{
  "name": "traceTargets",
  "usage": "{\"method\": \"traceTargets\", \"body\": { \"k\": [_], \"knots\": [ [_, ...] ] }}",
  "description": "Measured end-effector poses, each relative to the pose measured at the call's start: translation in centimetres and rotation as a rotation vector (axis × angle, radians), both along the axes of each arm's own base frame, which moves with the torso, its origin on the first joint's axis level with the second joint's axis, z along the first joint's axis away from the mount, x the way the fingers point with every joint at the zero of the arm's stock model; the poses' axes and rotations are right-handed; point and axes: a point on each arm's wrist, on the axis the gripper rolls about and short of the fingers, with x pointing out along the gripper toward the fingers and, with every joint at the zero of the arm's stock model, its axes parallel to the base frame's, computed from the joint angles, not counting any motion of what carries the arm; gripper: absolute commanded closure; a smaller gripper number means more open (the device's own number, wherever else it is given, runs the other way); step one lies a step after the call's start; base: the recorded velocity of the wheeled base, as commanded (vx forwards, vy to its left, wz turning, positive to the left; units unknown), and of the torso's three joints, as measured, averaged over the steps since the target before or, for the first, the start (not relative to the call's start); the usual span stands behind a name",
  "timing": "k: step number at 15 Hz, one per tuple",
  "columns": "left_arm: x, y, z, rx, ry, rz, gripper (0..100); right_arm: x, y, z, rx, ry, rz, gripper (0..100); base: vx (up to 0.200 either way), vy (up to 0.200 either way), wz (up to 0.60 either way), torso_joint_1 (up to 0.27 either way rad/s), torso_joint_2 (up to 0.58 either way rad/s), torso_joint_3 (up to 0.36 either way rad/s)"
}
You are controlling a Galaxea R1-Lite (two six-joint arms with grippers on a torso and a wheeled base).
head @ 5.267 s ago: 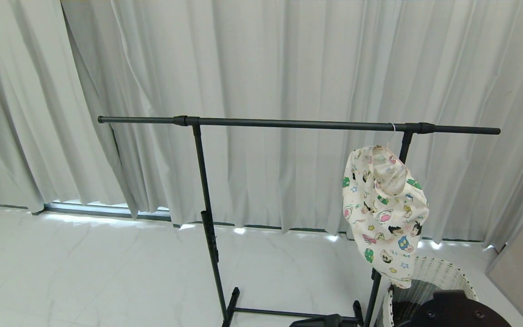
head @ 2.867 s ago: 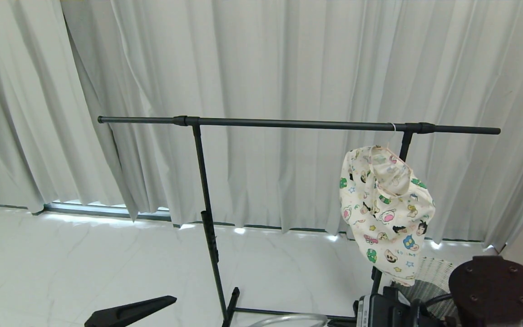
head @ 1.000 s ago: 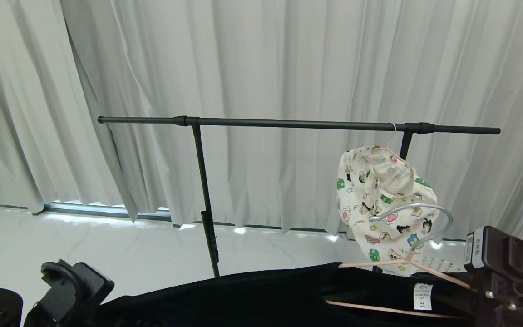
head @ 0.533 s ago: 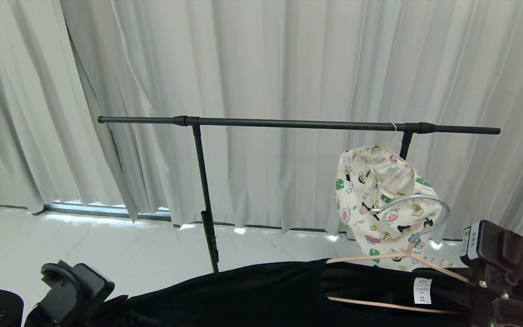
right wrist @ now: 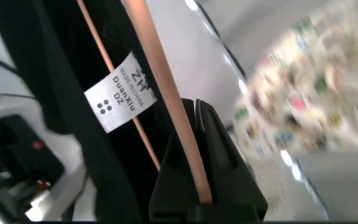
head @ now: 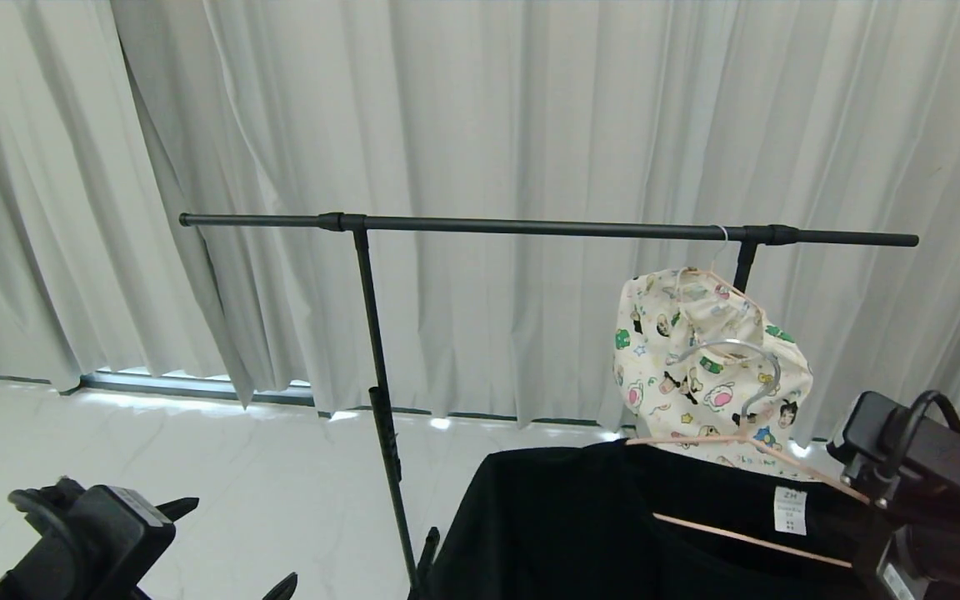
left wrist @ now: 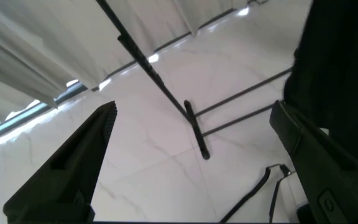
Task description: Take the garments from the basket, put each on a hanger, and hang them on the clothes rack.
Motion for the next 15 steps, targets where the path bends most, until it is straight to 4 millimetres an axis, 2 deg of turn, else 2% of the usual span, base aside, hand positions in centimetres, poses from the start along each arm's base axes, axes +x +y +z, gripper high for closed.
{"method": "traceTargets", "body": {
  "k": [4,9,14,15],
  "knots": [
    [-0.3,0.2,0.3,-0.008,-0.026,0.002,0,1.6,0.5,1.1,0.009,0.075,-0.272,100,0.000,0.000,0.00,0.000,0.00,0.000],
    [-0.2,0.2,0.7,-0.006,-0.050,0.001,0,5.4,2.7,3.0,0.074,0.084,-0.551,100,0.000,0.000,0.00,0.000,0.00,0.000],
    [-0.2,0.1,1.1,-0.016,-0.059,-0.005,0,7.2,4.0,3.0,0.066,0.078,-0.575,100,0.000,0.000,0.00,0.000,0.00,0.000],
    [-0.2,0.1,1.1,-0.017,-0.060,-0.006,0,7.3,4.1,3.0,0.063,0.078,-0.577,100,0.200,0.000,0.00,0.002,0.00,0.002]
  ]
}}
